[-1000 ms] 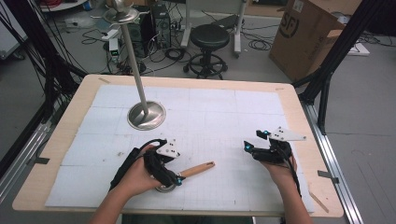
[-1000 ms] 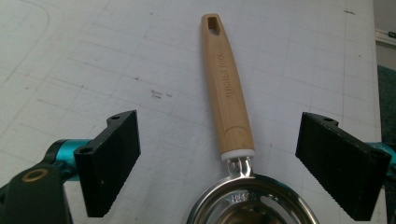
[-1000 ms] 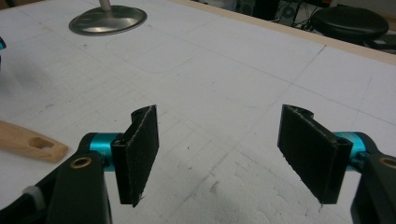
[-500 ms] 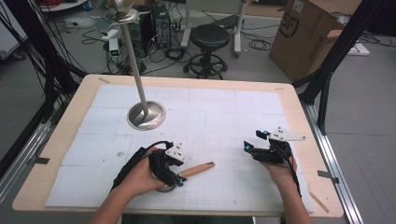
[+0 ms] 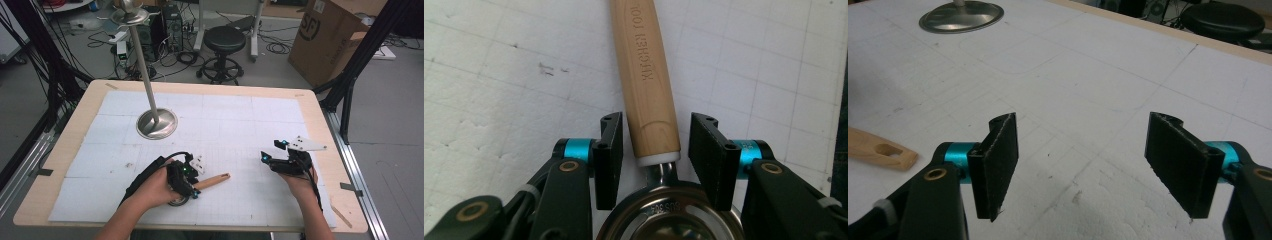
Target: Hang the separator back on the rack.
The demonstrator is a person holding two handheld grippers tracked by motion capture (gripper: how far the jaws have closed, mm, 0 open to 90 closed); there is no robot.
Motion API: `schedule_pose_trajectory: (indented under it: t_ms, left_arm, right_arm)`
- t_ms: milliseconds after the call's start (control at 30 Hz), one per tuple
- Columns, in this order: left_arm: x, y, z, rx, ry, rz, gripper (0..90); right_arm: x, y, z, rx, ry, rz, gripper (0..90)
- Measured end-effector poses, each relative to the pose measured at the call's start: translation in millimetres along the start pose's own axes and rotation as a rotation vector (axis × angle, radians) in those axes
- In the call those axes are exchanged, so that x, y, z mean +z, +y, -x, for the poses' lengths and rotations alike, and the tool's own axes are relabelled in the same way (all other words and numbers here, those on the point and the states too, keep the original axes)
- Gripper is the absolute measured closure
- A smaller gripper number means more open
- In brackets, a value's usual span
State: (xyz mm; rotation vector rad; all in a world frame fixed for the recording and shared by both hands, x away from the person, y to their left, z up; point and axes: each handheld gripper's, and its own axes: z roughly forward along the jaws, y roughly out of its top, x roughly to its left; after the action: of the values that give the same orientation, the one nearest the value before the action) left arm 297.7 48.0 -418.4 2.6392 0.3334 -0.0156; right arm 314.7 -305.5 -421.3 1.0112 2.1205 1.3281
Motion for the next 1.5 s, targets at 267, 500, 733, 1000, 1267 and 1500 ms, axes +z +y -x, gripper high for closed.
schedule_pose_trajectory:
  t_ms: [267, 500, 733, 1000, 1267, 1500]
  left_arm:
    - [2.1, 7.7, -1.2, -0.002, 0.014, -0.059, 65.0]
    - [4.7, 15.8, 2.5, -0.006, 0.041, -0.116, 65.3]
    - [3.1, 11.8, 0.8, -0.009, 0.032, -0.084, 68.8]
    - [-9.2, -3.8, -7.9, -0.032, 0.021, 0.032, 69.1]
    - [-44.8, -13.9, -13.1, -0.057, 0.03, 0.199, 69.0]
    - [-73.8, -22.2, -16.9, -0.072, 0.054, 0.298, 69.0]
  right_arm:
    - [0.7, -0.2, 0.1, -0.004, -0.005, -0.005, 29.1]
    - [2.7, -0.1, -2.5, -0.014, -0.005, -0.019, 29.1]
    - [3.2, 0.0, -3.8, -0.023, -0.009, -0.024, 29.2]
    - [3.3, -2.1, -0.7, -0.017, -0.009, -0.027, 29.2]
    - [2.9, -2.1, -1.2, -0.014, -0.008, -0.027, 29.2]
    - [4.2, -2.0, -3.0, -0.022, -0.004, -0.032, 29.2]
